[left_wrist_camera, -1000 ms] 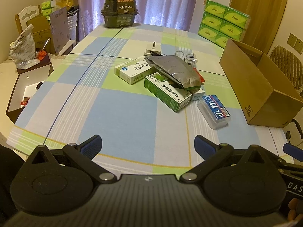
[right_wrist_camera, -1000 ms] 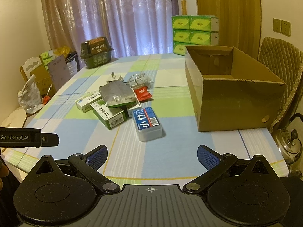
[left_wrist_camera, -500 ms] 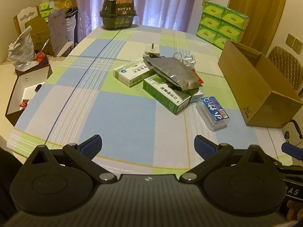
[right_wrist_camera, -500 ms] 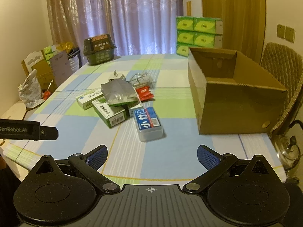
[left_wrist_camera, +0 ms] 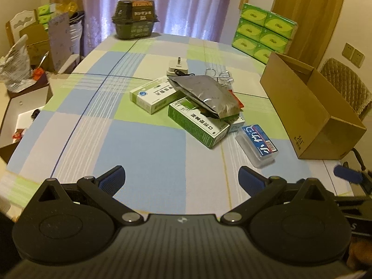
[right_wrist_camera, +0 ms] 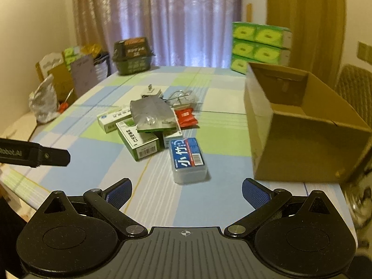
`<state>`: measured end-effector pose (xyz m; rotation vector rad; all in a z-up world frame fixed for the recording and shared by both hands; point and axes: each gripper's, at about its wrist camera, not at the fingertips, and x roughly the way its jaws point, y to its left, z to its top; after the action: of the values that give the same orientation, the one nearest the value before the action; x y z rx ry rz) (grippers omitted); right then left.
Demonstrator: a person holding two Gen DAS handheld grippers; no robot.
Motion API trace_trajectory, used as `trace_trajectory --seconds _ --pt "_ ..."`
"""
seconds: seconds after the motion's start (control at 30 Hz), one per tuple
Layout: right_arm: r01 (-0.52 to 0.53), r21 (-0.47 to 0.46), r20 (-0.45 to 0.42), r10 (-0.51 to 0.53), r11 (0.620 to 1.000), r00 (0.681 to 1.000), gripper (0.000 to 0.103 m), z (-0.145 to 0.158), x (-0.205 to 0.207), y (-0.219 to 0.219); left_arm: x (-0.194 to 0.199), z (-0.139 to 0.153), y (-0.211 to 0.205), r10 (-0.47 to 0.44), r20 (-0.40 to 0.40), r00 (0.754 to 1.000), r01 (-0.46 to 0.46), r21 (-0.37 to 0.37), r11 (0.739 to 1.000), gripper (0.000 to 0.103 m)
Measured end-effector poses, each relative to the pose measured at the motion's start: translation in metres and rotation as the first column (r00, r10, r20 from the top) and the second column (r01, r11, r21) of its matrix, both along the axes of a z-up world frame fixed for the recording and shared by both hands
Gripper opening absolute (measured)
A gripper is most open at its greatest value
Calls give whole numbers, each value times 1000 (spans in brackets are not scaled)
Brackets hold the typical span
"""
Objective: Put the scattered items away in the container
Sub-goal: 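Reach the right gripper toward the blue-and-white toothpaste box, then grasp the toothpaste box with the right gripper while the left gripper reaches the green medicine box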
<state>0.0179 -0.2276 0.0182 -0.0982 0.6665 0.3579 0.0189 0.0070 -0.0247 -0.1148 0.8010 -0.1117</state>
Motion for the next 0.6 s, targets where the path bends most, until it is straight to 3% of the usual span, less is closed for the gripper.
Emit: trace_trajectory --seconds 0.27,0.43,0.6 --pt "-74 -20 -15 74 997 997 103 -22 52 9 43 -11 1 -152 12 988 152 7 988 102" --pt "-105 -48 -44 103 993 994 103 -42 79 13 71 -30 -11 -189 -35 981 191 111 975 102" --pt "-129 -66 -67 125 989 990 103 -60 98 17 87 -50 -11 -187 -69 980 192 66 979 102"
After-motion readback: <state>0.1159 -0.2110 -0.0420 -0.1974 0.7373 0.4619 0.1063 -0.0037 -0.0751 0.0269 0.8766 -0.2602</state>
